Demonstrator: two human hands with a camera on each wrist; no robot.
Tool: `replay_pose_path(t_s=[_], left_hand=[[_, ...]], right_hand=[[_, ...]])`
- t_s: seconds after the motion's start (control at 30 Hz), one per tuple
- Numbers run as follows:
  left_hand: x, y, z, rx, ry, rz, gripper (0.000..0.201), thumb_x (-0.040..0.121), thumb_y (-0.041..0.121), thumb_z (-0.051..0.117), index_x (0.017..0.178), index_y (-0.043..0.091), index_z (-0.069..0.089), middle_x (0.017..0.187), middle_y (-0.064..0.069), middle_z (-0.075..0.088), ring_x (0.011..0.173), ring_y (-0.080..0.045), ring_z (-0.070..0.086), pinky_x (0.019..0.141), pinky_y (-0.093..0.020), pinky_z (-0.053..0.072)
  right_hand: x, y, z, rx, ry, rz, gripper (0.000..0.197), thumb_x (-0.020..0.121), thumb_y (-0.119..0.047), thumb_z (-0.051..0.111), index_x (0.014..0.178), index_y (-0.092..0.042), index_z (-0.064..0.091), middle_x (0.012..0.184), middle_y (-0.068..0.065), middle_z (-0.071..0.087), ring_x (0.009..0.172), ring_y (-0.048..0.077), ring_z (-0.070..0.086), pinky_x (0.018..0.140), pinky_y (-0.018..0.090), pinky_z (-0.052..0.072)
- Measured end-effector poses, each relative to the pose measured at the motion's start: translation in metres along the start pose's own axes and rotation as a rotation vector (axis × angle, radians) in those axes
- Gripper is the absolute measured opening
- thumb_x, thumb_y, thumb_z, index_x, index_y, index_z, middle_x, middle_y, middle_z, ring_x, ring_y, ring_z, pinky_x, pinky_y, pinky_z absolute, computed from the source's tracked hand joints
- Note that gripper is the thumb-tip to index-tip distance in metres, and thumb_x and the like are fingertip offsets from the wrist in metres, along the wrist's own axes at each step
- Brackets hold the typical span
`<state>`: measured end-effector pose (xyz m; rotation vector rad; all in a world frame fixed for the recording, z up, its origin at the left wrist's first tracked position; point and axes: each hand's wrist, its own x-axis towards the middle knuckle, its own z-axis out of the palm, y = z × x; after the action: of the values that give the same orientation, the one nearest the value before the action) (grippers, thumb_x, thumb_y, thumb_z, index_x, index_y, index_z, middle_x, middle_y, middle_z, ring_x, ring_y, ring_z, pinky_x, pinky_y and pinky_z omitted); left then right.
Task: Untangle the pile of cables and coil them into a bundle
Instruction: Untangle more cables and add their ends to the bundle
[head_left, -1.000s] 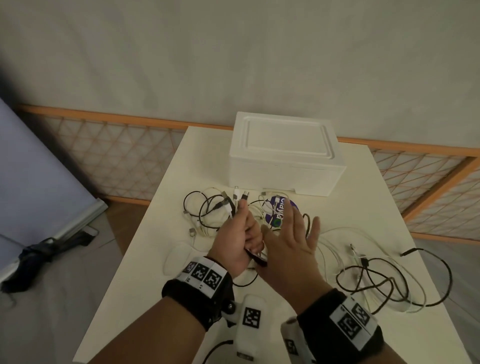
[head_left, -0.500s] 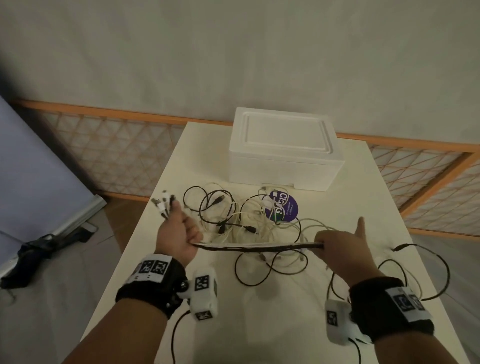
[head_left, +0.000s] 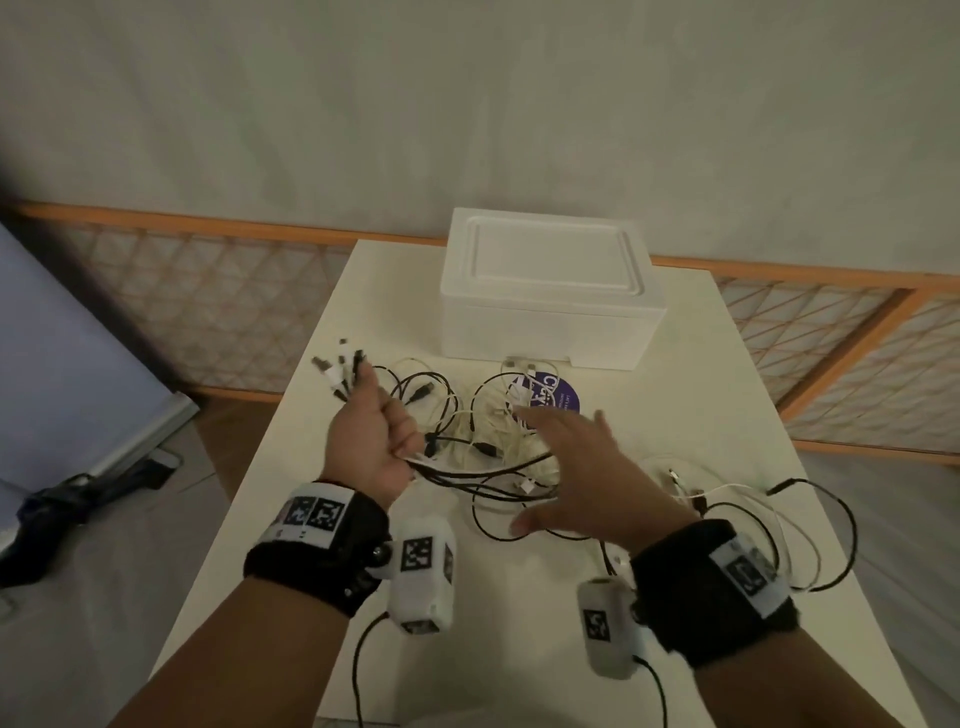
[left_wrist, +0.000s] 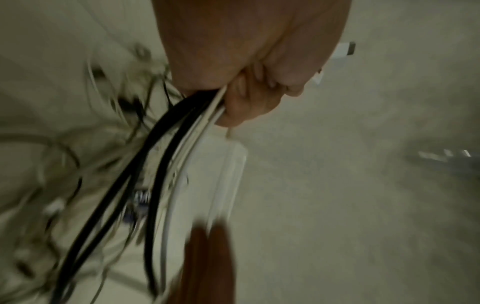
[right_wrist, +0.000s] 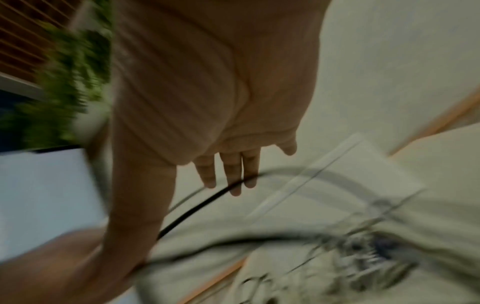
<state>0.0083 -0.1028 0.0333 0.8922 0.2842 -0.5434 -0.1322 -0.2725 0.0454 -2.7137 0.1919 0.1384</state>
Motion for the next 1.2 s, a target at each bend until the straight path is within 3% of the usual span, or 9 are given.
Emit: replay_pose_path(t_s=[0.07, 0.23, 0.37, 0.53, 0.67, 0.77, 0.87, 0.93, 1.2], left_hand=[[-0.016, -0.011, 0.025, 0.058, -0.11, -0.006, 0.049, 0.096, 0.047, 0.045, 0.057, 0.023, 0.029, 0.041, 0.008, 0.02, 0.032, -0.006, 0.015, 0.033, -0.015, 0.013], [-0.026, 0.004, 0.036, 0.164, -0.239, 0.078, 0.05, 0.097, 0.044, 0.045, 0.056, 0.022, 0.027, 0.04, 0.008, 0.021, 0.031, -0.006, 0.016, 0.034, -0.013, 0.016], [-0.008, 0.051, -0.001, 0.105, -0.076, 0.142, 0.051, 0.093, 0.048, 0.051, 0.05, 0.024, 0.036, 0.042, 0.007, 0.021, 0.033, -0.007, 0.017, 0.032, -0.016, 0.017], [-0.008, 0.071, -0.026, 0.036, 0.019, 0.163, 0.063, 0.094, 0.053, 0.046, 0.041, 0.021, 0.034, 0.041, 0.008, 0.019, 0.031, -0.006, 0.015, 0.036, -0.018, 0.011], [-0.01, 0.071, -0.02, 0.154, 0.032, 0.22, 0.061, 0.094, 0.052, 0.047, 0.044, 0.023, 0.028, 0.041, 0.009, 0.017, 0.033, -0.007, 0.012, 0.035, -0.014, 0.01], [-0.01, 0.069, -0.017, 0.258, 0.031, 0.253, 0.057, 0.095, 0.049, 0.048, 0.049, 0.024, 0.025, 0.041, 0.009, 0.018, 0.032, -0.007, 0.012, 0.036, -0.012, 0.011], [-0.011, 0.066, -0.019, 0.322, 0.062, 0.282, 0.054, 0.095, 0.047, 0.05, 0.054, 0.023, 0.024, 0.04, 0.009, 0.019, 0.033, -0.006, 0.013, 0.037, -0.013, 0.011], [-0.011, 0.067, -0.021, 0.32, 0.094, 0.294, 0.055, 0.095, 0.046, 0.052, 0.051, 0.024, 0.028, 0.04, 0.009, 0.02, 0.032, -0.006, 0.014, 0.037, -0.013, 0.011], [-0.022, 0.052, -0.006, 0.28, 0.12, 0.245, 0.053, 0.095, 0.048, 0.05, 0.054, 0.024, 0.025, 0.041, 0.009, 0.019, 0.032, -0.006, 0.014, 0.037, -0.014, 0.01]], right_hand=[[0.005, -0.028, 0.006, -0.023, -0.041, -0.113, 0.107, 0.063, -0.059, 0.076, 0.147, -0.023, 0.021, 0.145, -0.003, 0.041, 0.136, 0.014, 0.031, 0.118, 0.044, 0.005], [0.003, -0.024, 0.016, -0.245, 0.023, -0.053, 0.028, 0.086, -0.025, 0.053, 0.114, -0.021, 0.053, 0.098, 0.005, 0.068, 0.098, 0.027, 0.059, 0.1, 0.031, 0.035], [-0.012, 0.029, 0.013, -0.277, 0.049, 0.08, 0.011, 0.087, -0.027, 0.051, 0.095, -0.027, 0.059, 0.087, -0.001, 0.069, 0.089, 0.019, 0.064, 0.11, 0.038, 0.028], [-0.018, 0.059, 0.004, -0.276, 0.209, 0.135, 0.012, 0.085, -0.04, 0.058, 0.092, -0.03, 0.059, 0.078, -0.009, 0.065, 0.086, 0.009, 0.061, 0.117, 0.041, 0.009], [-0.013, 0.058, 0.001, 0.069, 0.129, 0.09, 0.047, 0.059, -0.055, 0.08, 0.094, -0.026, 0.065, 0.083, -0.01, 0.063, 0.083, 0.01, 0.059, 0.089, 0.029, 0.043], [-0.02, 0.067, -0.006, 0.249, 0.114, -0.033, 0.071, 0.054, -0.034, 0.085, 0.12, -0.019, 0.06, 0.113, -0.005, 0.058, 0.104, 0.007, 0.053, 0.092, 0.016, 0.04], [-0.032, 0.083, -0.021, 0.22, 0.136, 0.02, 0.06, 0.064, -0.007, 0.068, 0.122, -0.016, 0.057, 0.119, -0.005, 0.053, 0.102, 0.01, 0.052, 0.086, 0.005, 0.036], [-0.035, 0.097, -0.03, 0.166, 0.092, 0.149, 0.051, 0.071, 0.001, 0.062, 0.117, -0.021, 0.061, 0.111, -0.009, 0.055, 0.093, 0.01, 0.054, 0.08, 0.011, 0.041], [-0.007, 0.118, -0.019, 0.27, 0.171, 0.311, 0.019, 0.091, -0.018, 0.054, 0.107, -0.018, 0.064, 0.092, 0.0, 0.068, 0.079, 0.014, 0.059, 0.074, 0.024, 0.044]])
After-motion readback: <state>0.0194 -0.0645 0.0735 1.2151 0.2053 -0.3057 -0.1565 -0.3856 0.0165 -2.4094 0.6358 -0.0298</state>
